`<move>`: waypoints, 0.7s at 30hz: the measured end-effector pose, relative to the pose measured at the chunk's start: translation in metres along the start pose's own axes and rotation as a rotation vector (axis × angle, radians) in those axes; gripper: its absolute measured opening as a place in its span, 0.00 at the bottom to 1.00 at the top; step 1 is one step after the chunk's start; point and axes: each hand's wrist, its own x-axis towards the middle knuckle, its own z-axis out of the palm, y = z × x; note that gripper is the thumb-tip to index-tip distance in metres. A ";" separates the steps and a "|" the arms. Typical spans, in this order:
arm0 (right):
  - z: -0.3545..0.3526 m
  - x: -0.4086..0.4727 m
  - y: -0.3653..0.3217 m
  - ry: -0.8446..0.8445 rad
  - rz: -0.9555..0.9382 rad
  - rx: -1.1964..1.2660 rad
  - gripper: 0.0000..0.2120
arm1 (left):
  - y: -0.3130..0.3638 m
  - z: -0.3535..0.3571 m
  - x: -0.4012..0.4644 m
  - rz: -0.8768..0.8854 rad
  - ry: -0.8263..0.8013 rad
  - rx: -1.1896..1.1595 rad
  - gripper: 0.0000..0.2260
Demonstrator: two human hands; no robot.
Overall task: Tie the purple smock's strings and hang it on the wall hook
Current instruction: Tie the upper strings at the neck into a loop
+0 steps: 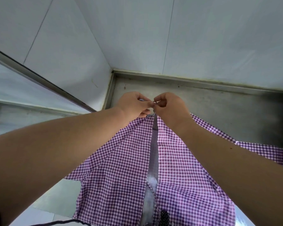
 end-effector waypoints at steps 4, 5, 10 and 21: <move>-0.001 0.000 -0.003 -0.068 -0.037 -0.175 0.10 | -0.001 0.000 -0.001 0.101 -0.033 0.190 0.05; -0.001 0.001 -0.003 -0.088 -0.031 -0.205 0.10 | -0.001 0.000 0.000 0.136 -0.027 0.280 0.04; -0.009 0.000 -0.001 -0.208 0.074 -0.075 0.09 | 0.002 -0.005 0.001 0.245 -0.046 0.521 0.09; -0.019 -0.002 0.005 -0.112 -0.037 -0.018 0.08 | 0.007 -0.004 0.002 0.003 -0.172 0.330 0.10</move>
